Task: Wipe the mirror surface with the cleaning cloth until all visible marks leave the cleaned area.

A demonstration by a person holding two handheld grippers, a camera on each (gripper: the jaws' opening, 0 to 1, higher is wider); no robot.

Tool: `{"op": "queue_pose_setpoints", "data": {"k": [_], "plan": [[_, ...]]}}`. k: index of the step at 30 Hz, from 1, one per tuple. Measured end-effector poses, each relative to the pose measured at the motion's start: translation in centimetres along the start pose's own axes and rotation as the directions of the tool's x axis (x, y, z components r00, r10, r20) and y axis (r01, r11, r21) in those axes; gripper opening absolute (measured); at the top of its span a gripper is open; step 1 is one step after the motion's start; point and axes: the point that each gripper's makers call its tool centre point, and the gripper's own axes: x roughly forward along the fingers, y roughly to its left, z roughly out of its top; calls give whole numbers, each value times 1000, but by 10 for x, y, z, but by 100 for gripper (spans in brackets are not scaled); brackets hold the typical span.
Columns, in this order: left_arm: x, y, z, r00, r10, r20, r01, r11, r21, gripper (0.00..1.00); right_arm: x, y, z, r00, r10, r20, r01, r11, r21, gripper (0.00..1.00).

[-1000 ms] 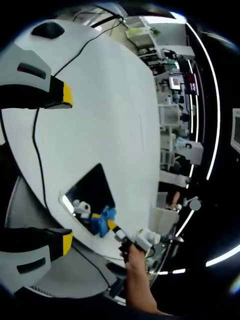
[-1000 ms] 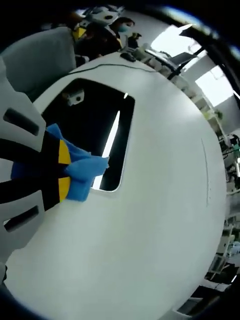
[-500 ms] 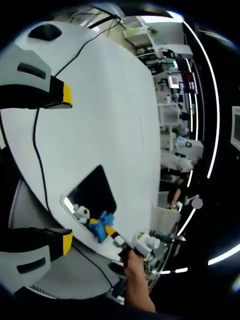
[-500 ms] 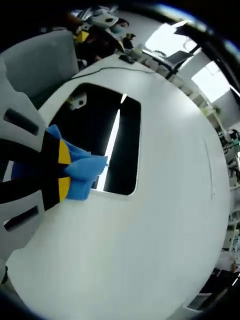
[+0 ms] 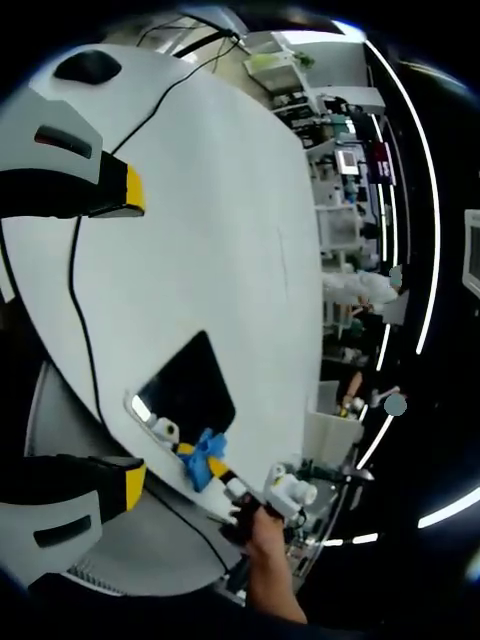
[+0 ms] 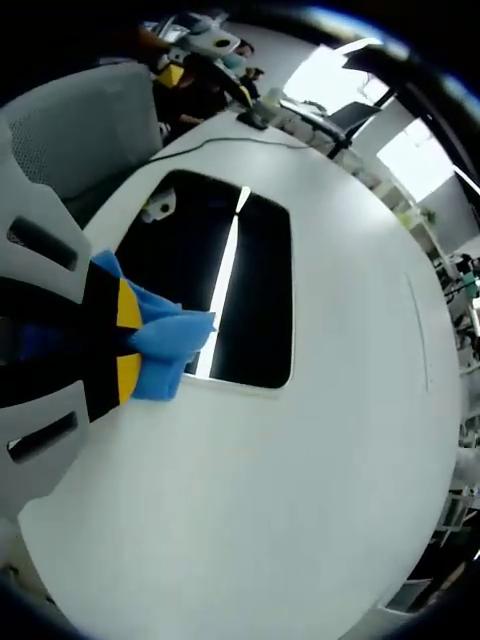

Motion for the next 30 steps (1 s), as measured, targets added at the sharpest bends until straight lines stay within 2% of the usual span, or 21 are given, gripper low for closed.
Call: {"op": "queue_pose_setpoints", "data": {"k": [3, 6, 10, 13, 15, 30], "plan": [[1, -1, 1, 1000, -4, 2, 4, 1000, 0, 100, 0, 0, 0, 1000, -11, 3, 11, 999, -43, 1], [1, -2, 1, 1000, -5, 2, 5, 1000, 0, 100, 0, -1, 1, 1000, -14, 11, 14, 999, -30, 2], [2, -1, 0, 1000, -5, 4, 5, 1000, -3, 100, 0, 0, 2, 999, -37, 8, 38, 997, -74, 2], [2, -2, -1, 1000, -7, 5, 7, 1000, -4, 100, 1, 0, 3, 999, -45, -6, 45, 998, -37, 2], [2, -2, -1, 1000, -5, 7, 5, 1000, -6, 100, 2, 6, 2, 1000, -26, -18, 26, 999, 47, 1], [1, -5, -11, 1000, 5, 6, -5, 999, -32, 100, 14, 35, 7, 997, -28, -69, 29, 1000, 3, 1]]}}
